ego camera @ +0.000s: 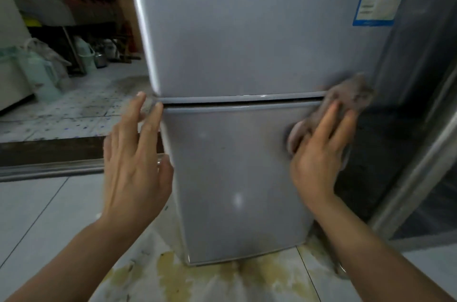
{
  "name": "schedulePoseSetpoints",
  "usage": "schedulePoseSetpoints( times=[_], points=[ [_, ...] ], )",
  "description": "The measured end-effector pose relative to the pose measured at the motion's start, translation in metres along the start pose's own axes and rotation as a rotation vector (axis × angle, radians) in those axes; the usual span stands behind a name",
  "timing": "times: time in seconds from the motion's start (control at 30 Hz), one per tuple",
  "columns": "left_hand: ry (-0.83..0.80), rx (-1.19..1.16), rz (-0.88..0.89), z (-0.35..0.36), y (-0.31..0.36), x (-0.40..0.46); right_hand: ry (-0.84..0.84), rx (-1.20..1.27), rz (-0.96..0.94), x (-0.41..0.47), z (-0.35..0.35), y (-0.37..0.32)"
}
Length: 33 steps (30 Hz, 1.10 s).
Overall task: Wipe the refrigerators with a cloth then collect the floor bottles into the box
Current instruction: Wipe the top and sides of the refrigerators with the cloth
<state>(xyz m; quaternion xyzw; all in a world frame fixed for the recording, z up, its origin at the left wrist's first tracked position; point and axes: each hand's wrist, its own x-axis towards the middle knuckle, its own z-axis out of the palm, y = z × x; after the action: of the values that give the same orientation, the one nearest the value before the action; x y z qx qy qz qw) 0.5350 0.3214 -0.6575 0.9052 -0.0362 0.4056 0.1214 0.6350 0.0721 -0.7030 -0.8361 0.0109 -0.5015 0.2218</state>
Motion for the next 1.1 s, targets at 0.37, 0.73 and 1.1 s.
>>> schedulePoseSetpoints(
  times=[0.37, 0.73, 1.1],
  points=[
    [-0.042, -0.413, -0.090, -0.009, -0.011, -0.010, -0.100, 0.164, -0.697, -0.037, 0.011, -0.113],
    [0.036, -0.464, -0.322, -0.016, -0.040, -0.022, -0.080, 0.071, -1.113, -0.007, 0.020, -0.147],
    [-0.087, -0.406, -0.220, -0.015, -0.051, -0.045, -0.335, -0.246, -1.392, -0.104, 0.042, -0.091]
  ],
)
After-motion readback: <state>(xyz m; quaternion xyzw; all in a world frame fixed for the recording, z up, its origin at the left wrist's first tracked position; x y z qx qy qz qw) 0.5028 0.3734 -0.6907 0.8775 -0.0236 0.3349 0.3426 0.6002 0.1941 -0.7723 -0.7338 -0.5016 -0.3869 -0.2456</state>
